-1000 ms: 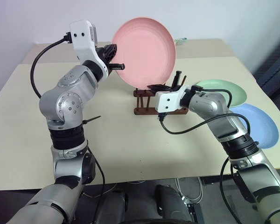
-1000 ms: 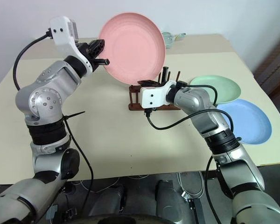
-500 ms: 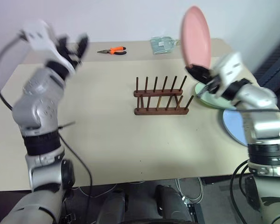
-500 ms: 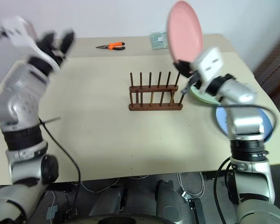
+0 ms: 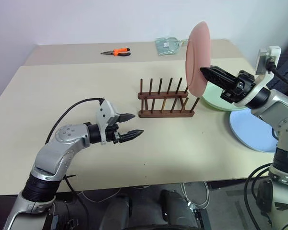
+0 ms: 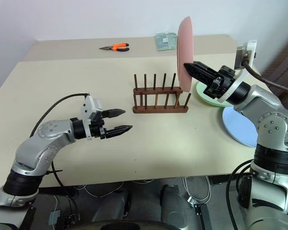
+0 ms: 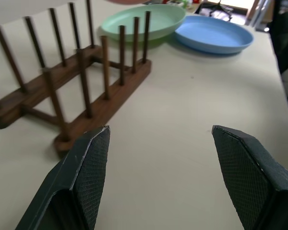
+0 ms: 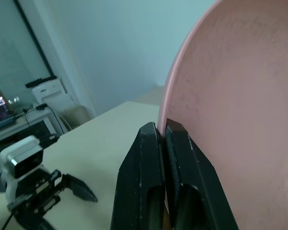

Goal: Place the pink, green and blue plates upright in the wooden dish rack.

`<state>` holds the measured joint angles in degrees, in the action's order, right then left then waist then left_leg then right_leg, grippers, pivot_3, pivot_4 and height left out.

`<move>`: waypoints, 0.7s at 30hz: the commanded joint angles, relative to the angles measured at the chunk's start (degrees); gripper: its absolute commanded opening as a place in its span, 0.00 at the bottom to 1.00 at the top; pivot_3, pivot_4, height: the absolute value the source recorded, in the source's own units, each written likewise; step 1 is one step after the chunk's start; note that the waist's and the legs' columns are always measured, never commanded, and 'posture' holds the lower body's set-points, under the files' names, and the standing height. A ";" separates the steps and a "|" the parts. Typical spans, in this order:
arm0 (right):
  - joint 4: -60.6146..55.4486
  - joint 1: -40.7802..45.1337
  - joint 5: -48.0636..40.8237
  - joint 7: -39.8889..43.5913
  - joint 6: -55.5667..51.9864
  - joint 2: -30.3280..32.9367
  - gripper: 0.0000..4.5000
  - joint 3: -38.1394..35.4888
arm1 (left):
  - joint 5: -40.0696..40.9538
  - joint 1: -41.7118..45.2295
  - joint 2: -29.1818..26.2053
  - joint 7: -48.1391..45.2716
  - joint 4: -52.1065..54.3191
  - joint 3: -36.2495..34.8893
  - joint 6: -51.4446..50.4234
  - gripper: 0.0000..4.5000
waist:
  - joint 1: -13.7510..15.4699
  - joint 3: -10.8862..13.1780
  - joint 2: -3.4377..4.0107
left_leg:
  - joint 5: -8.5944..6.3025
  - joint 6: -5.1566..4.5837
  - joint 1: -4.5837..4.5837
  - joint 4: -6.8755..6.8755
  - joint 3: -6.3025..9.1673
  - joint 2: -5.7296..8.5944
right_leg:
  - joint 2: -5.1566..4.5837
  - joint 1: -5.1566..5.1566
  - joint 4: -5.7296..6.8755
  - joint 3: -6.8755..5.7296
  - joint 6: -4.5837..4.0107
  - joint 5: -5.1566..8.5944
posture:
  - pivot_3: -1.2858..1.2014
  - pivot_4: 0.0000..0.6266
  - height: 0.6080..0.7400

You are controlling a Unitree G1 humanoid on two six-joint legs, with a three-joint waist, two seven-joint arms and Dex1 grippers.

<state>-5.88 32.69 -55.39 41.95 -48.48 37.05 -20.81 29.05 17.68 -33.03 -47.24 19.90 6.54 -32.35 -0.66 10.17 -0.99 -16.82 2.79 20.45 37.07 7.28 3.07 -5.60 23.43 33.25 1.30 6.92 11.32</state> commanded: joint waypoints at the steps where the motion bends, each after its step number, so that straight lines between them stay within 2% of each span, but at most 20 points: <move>1: 1.74 1.38 -0.11 1.21 0.48 0.24 0.00 0.05 | -0.09 1.20 0.68 0.09 1.95 0.23 0.20 0.77 | -0.01 0.00 0.00 | 0.00 0.00 -0.01 0.00 0.00 0.00 | 0.00 0.00 0.01 0.00 0.00 0.00 | 0.52 0.24 1.00; 9: 8.88 3.25 0.28 5.40 -0.21 1.23 0.00 1.24 | -0.33 1.79 1.88 0.40 2.03 0.51 0.31 0.77 | -0.06 0.00 0.00 | 0.00 0.00 -0.03 0.00 -0.01 0.00 | 0.01 -0.01 0.02 0.00 0.03 -0.01 | 0.52 0.24 1.00; 21: 10.48 5.65 -0.37 14.74 -1.79 5.10 0.00 1.62 | -1.22 0.96 2.42 0.81 2.42 1.10 0.52 0.77 | -0.05 0.00 0.01 | 0.00 0.00 -0.02 -0.01 -0.01 -0.01 | 0.01 0.00 0.02 0.00 0.08 -0.03 | 0.52 0.24 1.00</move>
<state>4.91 36.55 -54.72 54.73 -49.98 40.89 -18.43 27.93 18.64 -30.86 -46.44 20.34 7.77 -32.31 -0.72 10.17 -0.98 -16.82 2.79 20.43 37.07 7.27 3.07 -5.59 23.43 33.27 1.29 7.00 11.29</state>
